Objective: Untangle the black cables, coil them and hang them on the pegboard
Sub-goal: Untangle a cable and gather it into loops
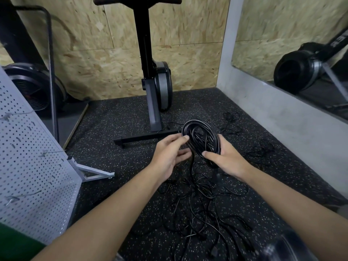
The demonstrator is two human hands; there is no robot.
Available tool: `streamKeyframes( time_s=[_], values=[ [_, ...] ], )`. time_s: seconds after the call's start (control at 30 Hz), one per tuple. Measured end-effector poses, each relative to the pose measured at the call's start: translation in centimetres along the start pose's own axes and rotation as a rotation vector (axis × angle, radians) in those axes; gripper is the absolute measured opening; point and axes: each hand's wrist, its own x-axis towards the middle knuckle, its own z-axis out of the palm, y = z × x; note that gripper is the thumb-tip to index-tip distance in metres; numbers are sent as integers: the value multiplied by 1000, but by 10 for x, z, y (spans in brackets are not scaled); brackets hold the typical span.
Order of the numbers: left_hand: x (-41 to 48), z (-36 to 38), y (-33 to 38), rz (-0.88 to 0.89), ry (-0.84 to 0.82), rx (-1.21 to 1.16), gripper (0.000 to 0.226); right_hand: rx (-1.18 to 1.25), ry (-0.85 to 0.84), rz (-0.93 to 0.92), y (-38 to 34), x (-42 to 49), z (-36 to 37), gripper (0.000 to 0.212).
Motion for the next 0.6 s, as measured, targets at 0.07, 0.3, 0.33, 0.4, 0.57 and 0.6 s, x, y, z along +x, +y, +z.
streamKeyframes(
  time_s=[0.07,0.3,0.33,0.4,0.57,0.6],
  values=[
    [-2,6,-4,44,45,7,25,-28,-30,-34,0,-1,5,53],
    [-1,7,-6,51,86,-14,21,87,-113,6,-3,-2,11,55],
    [0,7,-6,54,87,-14,20,143,-124,27,-2,-2,12,56],
    [1,7,-6,63,91,-16,18,311,-148,80,-1,0,13,53],
    [3,7,-10,61,128,11,23,327,-175,49,-4,-3,18,57],
    [3,7,-11,63,131,29,20,330,-166,49,-4,-4,19,56]
  ],
)
